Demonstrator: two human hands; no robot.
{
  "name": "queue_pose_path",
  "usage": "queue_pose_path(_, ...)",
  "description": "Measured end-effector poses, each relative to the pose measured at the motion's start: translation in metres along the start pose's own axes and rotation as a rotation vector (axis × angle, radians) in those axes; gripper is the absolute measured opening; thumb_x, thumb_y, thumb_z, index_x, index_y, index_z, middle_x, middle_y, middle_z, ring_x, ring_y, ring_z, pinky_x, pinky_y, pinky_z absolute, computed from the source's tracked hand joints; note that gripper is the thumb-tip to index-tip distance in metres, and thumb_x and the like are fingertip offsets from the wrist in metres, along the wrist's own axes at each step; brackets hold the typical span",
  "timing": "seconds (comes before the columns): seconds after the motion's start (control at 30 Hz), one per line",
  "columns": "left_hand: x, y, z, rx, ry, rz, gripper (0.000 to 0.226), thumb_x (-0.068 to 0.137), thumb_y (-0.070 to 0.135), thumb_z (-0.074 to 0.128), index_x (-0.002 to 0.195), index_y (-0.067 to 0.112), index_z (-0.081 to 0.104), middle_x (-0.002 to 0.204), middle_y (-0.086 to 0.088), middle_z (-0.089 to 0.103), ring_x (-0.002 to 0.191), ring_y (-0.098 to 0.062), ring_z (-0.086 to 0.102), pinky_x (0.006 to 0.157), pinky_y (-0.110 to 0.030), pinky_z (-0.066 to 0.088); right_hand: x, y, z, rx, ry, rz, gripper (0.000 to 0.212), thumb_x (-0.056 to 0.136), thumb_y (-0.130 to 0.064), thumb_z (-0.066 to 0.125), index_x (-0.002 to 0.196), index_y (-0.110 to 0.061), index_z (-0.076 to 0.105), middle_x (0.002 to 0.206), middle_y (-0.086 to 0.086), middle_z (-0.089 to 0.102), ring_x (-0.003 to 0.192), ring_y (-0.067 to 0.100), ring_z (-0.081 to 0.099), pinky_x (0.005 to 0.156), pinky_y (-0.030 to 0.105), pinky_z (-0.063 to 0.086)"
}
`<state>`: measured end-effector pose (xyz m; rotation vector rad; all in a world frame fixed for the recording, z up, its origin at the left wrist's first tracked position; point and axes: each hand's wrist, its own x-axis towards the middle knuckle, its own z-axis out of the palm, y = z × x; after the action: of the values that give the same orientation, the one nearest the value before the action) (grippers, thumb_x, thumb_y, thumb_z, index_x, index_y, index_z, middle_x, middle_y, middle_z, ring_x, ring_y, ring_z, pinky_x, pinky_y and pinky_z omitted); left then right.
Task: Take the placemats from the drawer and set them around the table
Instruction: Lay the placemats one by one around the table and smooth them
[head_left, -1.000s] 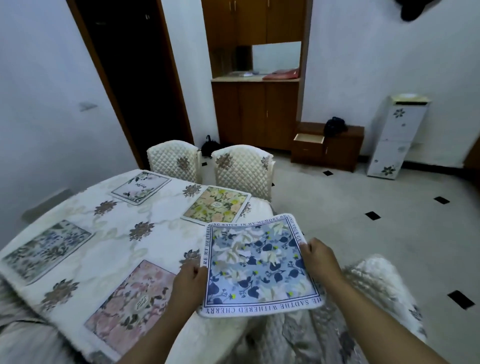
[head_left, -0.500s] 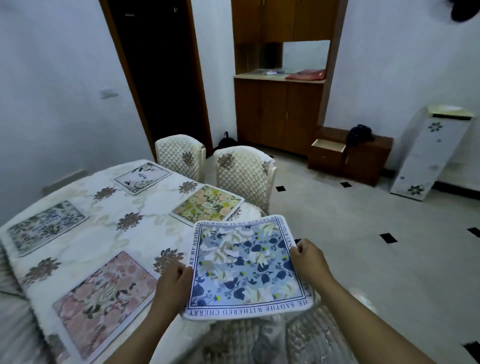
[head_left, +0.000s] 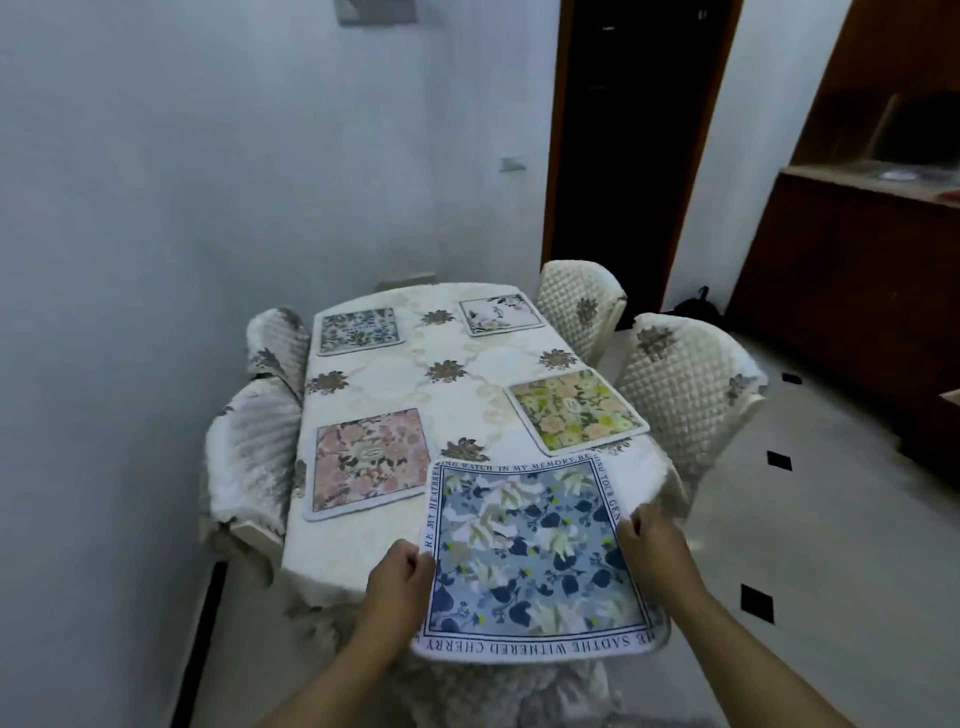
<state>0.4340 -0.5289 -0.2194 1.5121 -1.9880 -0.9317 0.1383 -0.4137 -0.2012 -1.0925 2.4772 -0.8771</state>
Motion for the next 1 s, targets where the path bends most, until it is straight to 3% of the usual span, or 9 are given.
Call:
queue_pose_path(0.13,0.018,-0.021,0.024,-0.019,0.038,-0.074,0.034,0.099,0.030,0.046,0.070,0.017,0.035,0.063,0.000,0.039,0.055,-0.013,0.037,0.052,-0.033,0.026,0.037,0.004,0.028,0.013,-0.070,-0.019,0.036,0.094,-0.017,0.051,0.065,-0.019,0.029,0.058,0.000,0.034,0.053,0.016,0.034,0.051,0.032,0.023)
queue_pose_path(0.3,0.061,-0.036,0.075,-0.057,-0.011,-0.162,0.031,0.099,0.029,0.045,0.073,0.014,0.036,0.067,-0.004,0.042,0.058,-0.016,0.038,0.053,-0.033,0.026,0.086,0.036,0.055,-0.051,-0.113,0.012,0.033,0.096,-0.020,0.049,0.067,-0.018,0.034,0.061,0.002,0.045,0.055,0.014,0.042,0.048,0.028,0.026)
queue_pose_path(0.5,0.085,-0.057,0.128,-0.049,0.012,-0.308,0.034,0.099,0.024,0.046,0.069,0.016,0.032,0.065,-0.002,0.037,0.057,-0.014,0.036,0.053,-0.032,0.027,0.145,0.058,0.092,-0.171,-0.257,-0.001,0.025,0.100,-0.022,0.042,0.080,-0.008,0.041,0.067,0.011,0.051,0.068,0.031,0.055,0.063,0.038,0.044)
queue_pose_path(0.63,0.116,-0.071,0.149,-0.010,0.095,-0.323,0.036,0.099,0.019,0.046,0.066,0.014,0.030,0.065,-0.005,0.034,0.056,-0.017,0.034,0.054,-0.036,0.025,0.191,0.061,0.123,-0.152,-0.312,-0.083,0.026,0.101,-0.026,0.040,0.080,-0.010,0.041,0.069,0.006,0.051,0.065,0.027,0.052,0.059,0.036,0.037)
queue_pose_path(0.77,0.145,-0.072,0.164,0.143,0.170,-0.349,0.040,0.091,0.020,0.052,0.058,0.018,0.030,0.062,-0.004,0.036,0.059,-0.023,0.041,0.055,-0.036,0.029,0.236,0.072,0.149,-0.110,-0.300,-0.111,0.029,0.101,-0.027,0.041,0.075,-0.013,0.039,0.068,0.008,0.051,0.060,0.024,0.050,0.053,0.035,0.033)
queue_pose_path(0.9,0.153,-0.073,0.177,0.416,0.135,-0.418,0.032,0.081,0.030,0.058,0.059,0.016,0.039,0.077,-0.008,0.048,0.078,-0.031,0.051,0.066,-0.038,0.038,0.255,0.094,0.165,-0.226,-0.336,-0.167,0.029,0.099,-0.029,0.039,0.073,-0.017,0.040,0.070,0.004,0.049,0.060,0.017,0.048,0.054,0.035,0.037)
queue_pose_path(1.0,0.146,-0.082,0.185,0.460,0.173,-0.375,0.027,0.076,0.039,0.045,0.062,0.016,0.049,0.086,-0.005,0.053,0.083,-0.028,0.047,0.073,-0.038,0.040,0.256,0.108,0.173,-0.292,-0.303,-0.255,0.024,0.094,-0.029,0.044,0.072,-0.018,0.040,0.068,0.000,0.044,0.059,0.019,0.046,0.052,0.035,0.035)
